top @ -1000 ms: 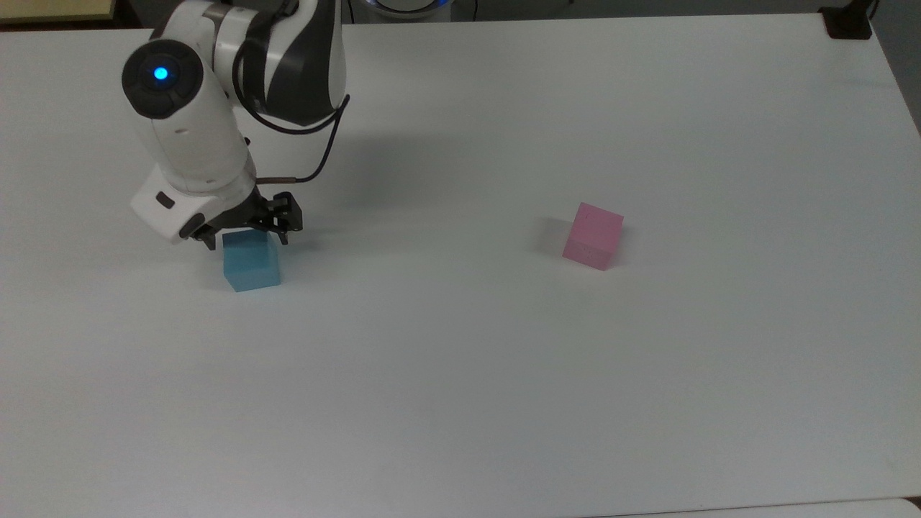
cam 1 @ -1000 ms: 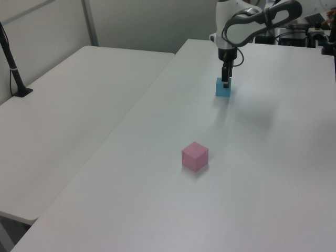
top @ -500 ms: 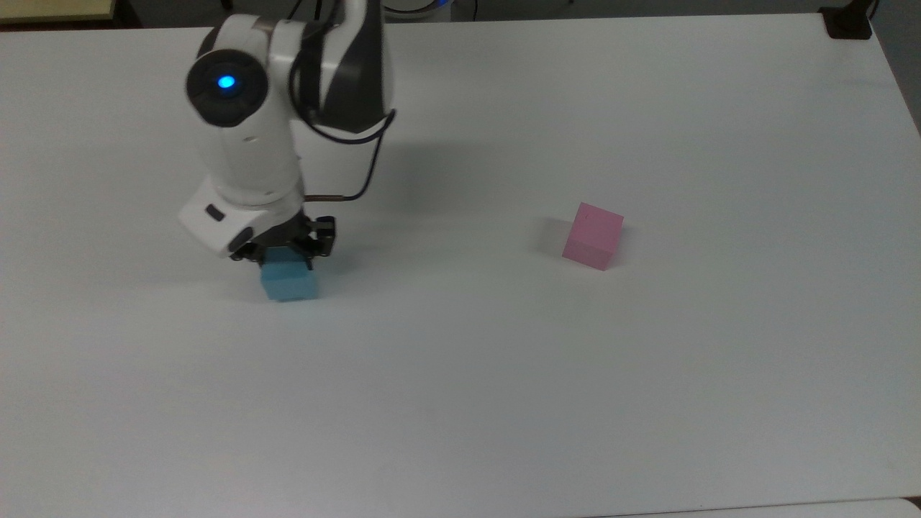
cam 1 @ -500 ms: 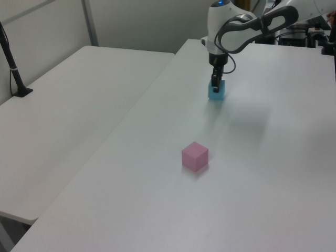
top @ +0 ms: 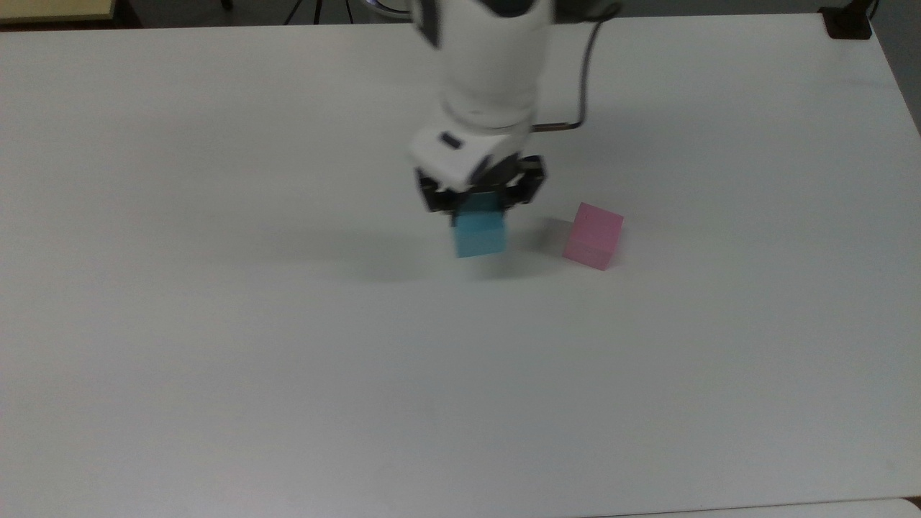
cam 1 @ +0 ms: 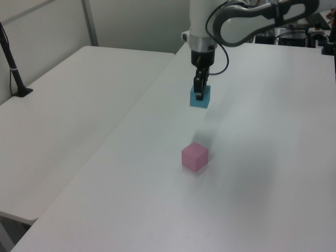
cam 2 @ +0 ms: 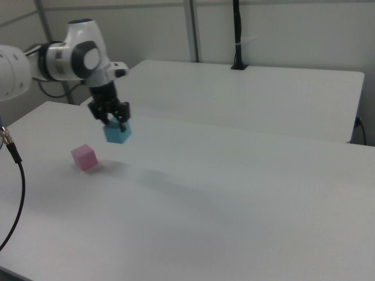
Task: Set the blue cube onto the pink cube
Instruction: 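Lift the light-blue cube and carry it over the pink cube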
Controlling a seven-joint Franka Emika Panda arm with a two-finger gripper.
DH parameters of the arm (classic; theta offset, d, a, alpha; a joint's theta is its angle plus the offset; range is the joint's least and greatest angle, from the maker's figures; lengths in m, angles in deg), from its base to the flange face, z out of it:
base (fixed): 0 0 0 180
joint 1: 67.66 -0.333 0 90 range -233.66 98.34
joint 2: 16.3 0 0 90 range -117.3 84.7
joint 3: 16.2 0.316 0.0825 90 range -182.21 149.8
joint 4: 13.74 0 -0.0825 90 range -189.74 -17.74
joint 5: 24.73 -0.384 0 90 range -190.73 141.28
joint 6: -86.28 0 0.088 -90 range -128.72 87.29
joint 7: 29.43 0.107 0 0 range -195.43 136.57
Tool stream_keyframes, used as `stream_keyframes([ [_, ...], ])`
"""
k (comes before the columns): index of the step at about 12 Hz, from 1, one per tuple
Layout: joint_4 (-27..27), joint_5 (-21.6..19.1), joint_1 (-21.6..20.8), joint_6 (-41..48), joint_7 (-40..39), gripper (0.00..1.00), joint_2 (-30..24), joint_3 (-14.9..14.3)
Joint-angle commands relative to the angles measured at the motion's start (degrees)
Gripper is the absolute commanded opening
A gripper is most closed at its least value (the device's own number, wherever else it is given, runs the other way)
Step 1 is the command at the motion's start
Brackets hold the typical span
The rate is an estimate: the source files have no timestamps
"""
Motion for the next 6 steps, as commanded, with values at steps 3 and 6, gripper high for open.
stream_keyframes([
  [3, 2.0, -0.4, -13.2, 0.9, 10.2, 0.26, 2.4, -1.1],
  [6, 3.6, 0.0, -15.8, -0.5, 11.6, 0.29, 4.7, -1.2],
])
